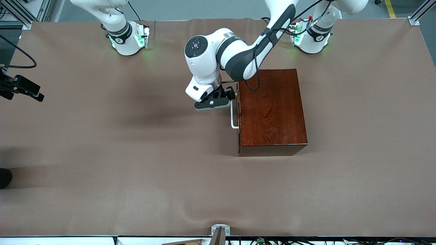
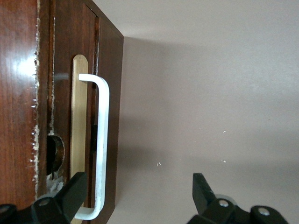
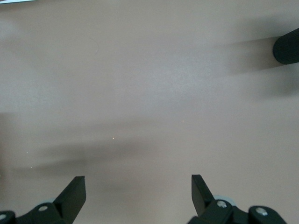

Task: Open drawer, take yellow block, close drawer
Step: 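Lower the left gripper and hook the white drawer handle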

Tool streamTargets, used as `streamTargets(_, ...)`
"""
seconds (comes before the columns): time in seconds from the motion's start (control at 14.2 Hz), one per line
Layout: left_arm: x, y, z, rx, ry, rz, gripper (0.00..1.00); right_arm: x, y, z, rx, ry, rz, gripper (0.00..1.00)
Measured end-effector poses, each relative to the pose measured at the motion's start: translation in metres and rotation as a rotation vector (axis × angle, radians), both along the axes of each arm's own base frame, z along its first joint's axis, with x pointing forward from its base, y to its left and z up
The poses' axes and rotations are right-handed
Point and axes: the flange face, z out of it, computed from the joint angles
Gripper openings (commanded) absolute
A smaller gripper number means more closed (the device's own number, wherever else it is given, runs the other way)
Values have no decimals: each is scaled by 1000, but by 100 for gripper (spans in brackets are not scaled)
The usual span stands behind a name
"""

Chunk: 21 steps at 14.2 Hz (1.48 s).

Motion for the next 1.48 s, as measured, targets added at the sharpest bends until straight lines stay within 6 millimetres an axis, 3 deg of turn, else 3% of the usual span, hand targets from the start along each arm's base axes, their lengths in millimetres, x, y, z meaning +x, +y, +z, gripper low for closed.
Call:
streamTargets(0.91,1,7,-47,82,61,9,100,0,-1,1,0,-2,-2,100)
streamTargets(1.48,5,10,-58,94,66,17,100,0,-1,1,0,-2,-2,100)
